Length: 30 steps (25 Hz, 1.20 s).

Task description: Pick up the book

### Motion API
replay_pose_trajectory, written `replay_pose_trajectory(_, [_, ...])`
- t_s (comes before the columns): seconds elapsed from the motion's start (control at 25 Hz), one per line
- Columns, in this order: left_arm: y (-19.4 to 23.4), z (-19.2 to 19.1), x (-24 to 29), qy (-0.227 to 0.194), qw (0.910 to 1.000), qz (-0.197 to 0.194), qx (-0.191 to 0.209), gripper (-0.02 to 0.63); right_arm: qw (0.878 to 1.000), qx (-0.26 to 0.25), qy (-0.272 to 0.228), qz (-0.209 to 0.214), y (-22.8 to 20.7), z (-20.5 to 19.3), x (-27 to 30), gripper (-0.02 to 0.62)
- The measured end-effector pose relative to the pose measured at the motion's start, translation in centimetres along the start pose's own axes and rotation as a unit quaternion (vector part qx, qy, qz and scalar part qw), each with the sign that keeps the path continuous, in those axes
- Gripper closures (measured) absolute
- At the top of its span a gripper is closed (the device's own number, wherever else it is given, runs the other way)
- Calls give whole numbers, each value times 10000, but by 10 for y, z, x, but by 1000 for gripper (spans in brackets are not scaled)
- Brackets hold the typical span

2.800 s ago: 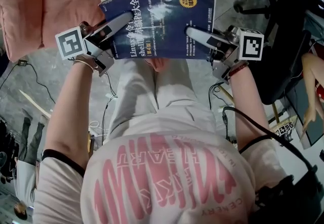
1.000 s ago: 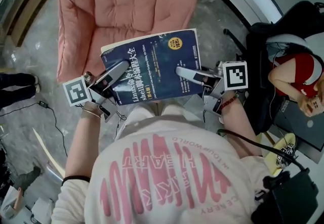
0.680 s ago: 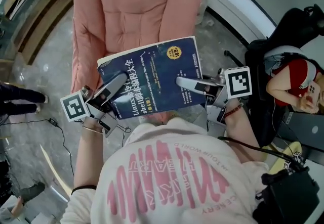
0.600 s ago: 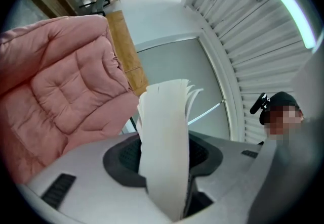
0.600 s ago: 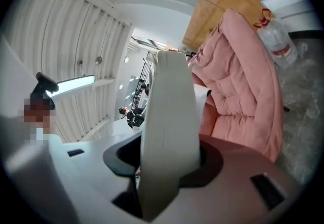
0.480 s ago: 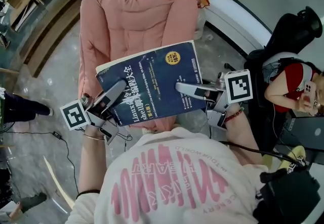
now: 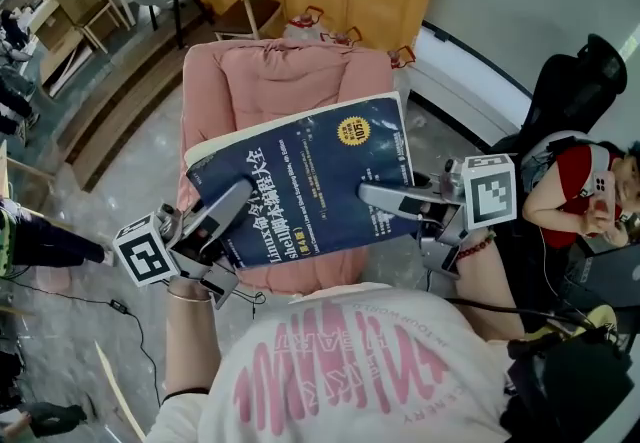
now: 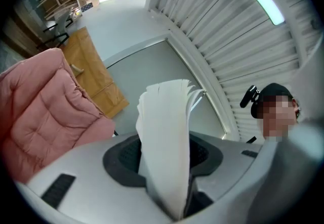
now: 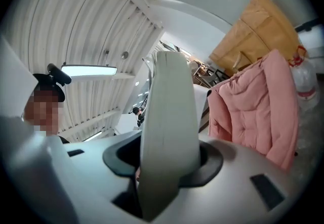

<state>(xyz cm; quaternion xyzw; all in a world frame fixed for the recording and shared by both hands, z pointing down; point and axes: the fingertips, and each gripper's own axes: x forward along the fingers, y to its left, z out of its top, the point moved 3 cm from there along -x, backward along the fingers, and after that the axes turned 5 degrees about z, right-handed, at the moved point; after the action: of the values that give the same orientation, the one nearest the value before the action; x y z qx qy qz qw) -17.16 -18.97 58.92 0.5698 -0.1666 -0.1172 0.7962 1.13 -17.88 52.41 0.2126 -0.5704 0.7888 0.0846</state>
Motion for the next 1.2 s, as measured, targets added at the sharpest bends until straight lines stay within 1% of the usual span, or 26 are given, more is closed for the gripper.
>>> replay_pose_trajectory(0.24, [-7, 7, 1, -165, 9976, -268, 612, 411, 9972, -698, -143, 216, 3, 4, 0, 408])
replay_pose_trajectory(0.44, [-13, 11, 1, -267, 9939, -464, 966, 411, 9928, -1139, -200, 319, 8, 7, -1, 408])
replay_pose_trajectory(0.76, [-19, 15, 1, -363, 9891, -563, 1311, 411, 9876, -1485, -267, 430, 10, 9, -1, 408])
replay_pose_trajectory(1.0, [-21, 15, 0, -388, 9867, -634, 1448, 411, 9849, -1640, -290, 480, 10, 9, -1, 408])
replay_pose_trajectory(1.2, [-24, 17, 1, -314, 9860, -620, 1517, 411, 9841, -1651, -369, 536, 11, 8, -2, 408])
